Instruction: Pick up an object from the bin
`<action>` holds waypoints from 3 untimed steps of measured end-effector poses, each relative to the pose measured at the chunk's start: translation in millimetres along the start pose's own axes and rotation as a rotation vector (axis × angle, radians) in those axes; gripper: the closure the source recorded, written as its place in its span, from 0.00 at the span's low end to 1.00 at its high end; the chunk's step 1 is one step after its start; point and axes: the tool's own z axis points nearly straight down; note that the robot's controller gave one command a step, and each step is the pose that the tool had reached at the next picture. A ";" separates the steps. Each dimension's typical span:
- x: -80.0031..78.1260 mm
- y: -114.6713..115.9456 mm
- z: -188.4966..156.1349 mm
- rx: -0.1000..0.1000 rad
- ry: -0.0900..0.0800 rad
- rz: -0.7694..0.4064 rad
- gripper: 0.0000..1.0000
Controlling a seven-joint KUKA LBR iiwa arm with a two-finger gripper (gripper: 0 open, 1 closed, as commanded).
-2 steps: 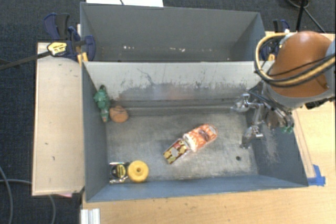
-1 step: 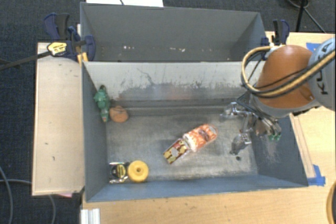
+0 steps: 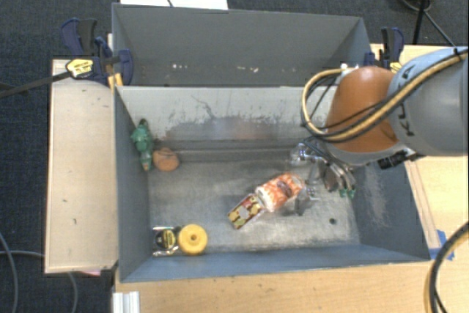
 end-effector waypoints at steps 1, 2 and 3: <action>3.8 40.8 11.5 -0.001 -0.010 -0.075 1.00; 3.8 40.8 11.6 -0.001 -0.010 -0.076 1.00; 5.1 51.7 -114.4 -0.001 -0.001 -0.087 1.00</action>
Offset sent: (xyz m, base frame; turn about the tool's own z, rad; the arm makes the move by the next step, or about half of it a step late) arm 0.0000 0.0000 0.0000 0.0000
